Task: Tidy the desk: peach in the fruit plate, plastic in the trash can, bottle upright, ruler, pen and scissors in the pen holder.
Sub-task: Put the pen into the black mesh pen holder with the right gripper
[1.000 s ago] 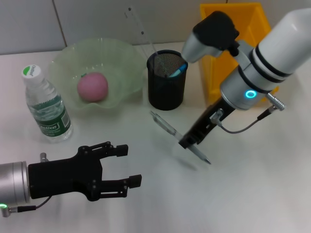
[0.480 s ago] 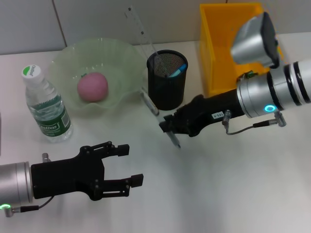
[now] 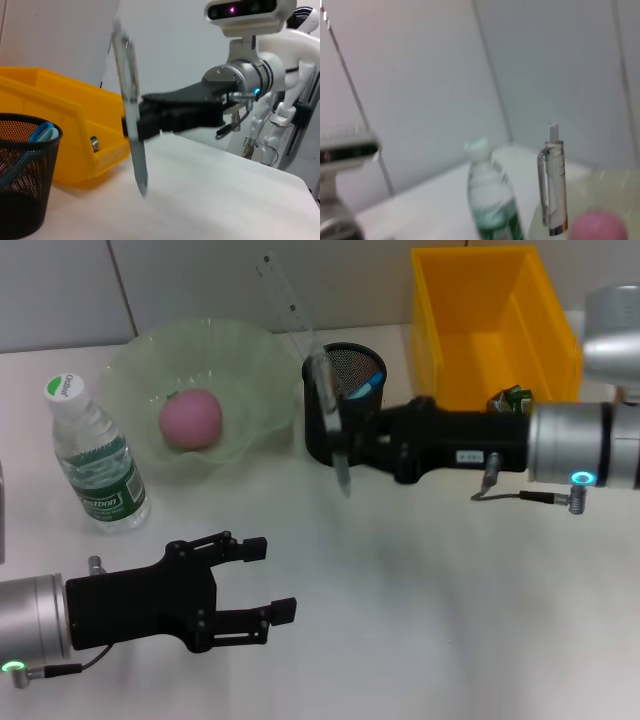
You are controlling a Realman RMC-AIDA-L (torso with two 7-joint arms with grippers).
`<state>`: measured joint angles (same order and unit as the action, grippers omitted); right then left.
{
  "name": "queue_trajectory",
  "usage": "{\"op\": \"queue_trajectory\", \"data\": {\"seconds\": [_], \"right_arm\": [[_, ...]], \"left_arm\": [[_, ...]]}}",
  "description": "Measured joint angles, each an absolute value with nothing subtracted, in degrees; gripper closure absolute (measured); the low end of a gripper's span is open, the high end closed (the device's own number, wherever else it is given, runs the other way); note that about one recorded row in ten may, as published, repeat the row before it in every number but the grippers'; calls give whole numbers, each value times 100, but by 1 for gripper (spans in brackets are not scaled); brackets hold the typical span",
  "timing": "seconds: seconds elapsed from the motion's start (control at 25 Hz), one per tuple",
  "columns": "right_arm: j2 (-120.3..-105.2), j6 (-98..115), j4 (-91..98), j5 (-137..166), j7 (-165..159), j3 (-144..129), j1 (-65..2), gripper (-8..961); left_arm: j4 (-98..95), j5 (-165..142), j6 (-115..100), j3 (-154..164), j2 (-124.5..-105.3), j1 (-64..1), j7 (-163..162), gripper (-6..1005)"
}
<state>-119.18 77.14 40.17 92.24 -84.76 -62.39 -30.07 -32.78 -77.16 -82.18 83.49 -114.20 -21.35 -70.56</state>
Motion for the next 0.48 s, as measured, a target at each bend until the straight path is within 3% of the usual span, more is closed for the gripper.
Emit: {"op": "queue_trajectory", "data": {"seconds": [0.48], "right_arm": [[-11918, 7559, 2962, 7417, -7024, -5620, -3039, 830]], "left_arm": [[-3198, -7720, -8094, 8182, -11542, -2176, -6850, 137]]}}
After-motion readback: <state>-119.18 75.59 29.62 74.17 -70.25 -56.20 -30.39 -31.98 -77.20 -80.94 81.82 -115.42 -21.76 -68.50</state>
